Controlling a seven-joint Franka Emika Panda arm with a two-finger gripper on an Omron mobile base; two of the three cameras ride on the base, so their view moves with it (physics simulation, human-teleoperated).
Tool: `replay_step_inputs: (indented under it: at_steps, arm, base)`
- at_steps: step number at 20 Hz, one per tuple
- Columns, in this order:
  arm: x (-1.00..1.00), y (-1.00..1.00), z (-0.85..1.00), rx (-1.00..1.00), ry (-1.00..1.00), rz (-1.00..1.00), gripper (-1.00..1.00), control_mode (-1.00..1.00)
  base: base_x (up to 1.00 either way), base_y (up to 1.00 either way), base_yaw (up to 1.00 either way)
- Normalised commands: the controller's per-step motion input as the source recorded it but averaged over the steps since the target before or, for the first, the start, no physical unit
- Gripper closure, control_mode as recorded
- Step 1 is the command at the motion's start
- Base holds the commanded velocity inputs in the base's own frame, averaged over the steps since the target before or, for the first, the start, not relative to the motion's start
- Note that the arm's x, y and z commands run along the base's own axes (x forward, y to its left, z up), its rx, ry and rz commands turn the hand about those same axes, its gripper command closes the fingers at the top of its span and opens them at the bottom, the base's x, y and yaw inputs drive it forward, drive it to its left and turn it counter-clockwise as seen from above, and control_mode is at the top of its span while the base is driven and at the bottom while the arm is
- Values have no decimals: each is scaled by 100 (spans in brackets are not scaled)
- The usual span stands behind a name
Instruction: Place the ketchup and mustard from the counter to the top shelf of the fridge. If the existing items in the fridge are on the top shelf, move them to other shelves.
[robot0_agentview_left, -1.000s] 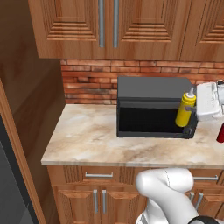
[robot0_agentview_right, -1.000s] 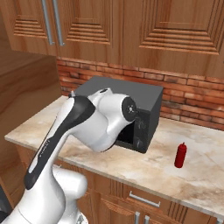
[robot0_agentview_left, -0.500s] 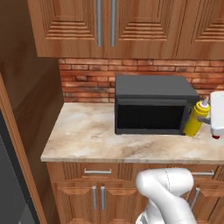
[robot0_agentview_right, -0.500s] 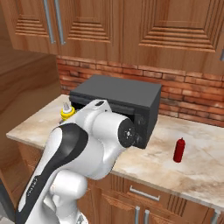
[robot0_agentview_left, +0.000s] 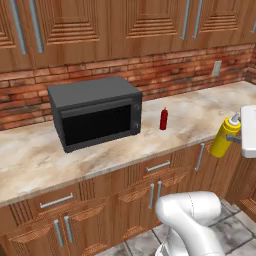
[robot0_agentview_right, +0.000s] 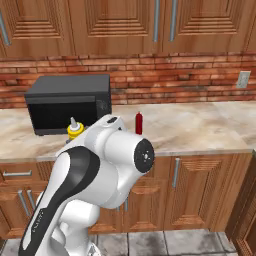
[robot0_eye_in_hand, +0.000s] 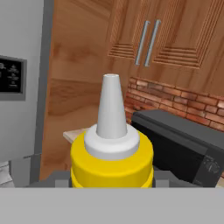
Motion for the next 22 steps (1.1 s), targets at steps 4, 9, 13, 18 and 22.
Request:
replay_step_inputs:
  at_steps: [4,9,13,18,22]
  arm:
    - [0,0,0,0,0,0,100,100]
    - [0,0,0,0,0,0,100,100]
    - [0,0,0,0,0,0,100,100]
    - [0,0,0,0,0,0,100,100]
    - [0,0,0,0,0,0,100,100]
  base:
    - [0,0,-99]
    - [0,-2,-97]
    - [0,-36,-88]
    - [0,-44,-86]
    - [0,-50,-84]
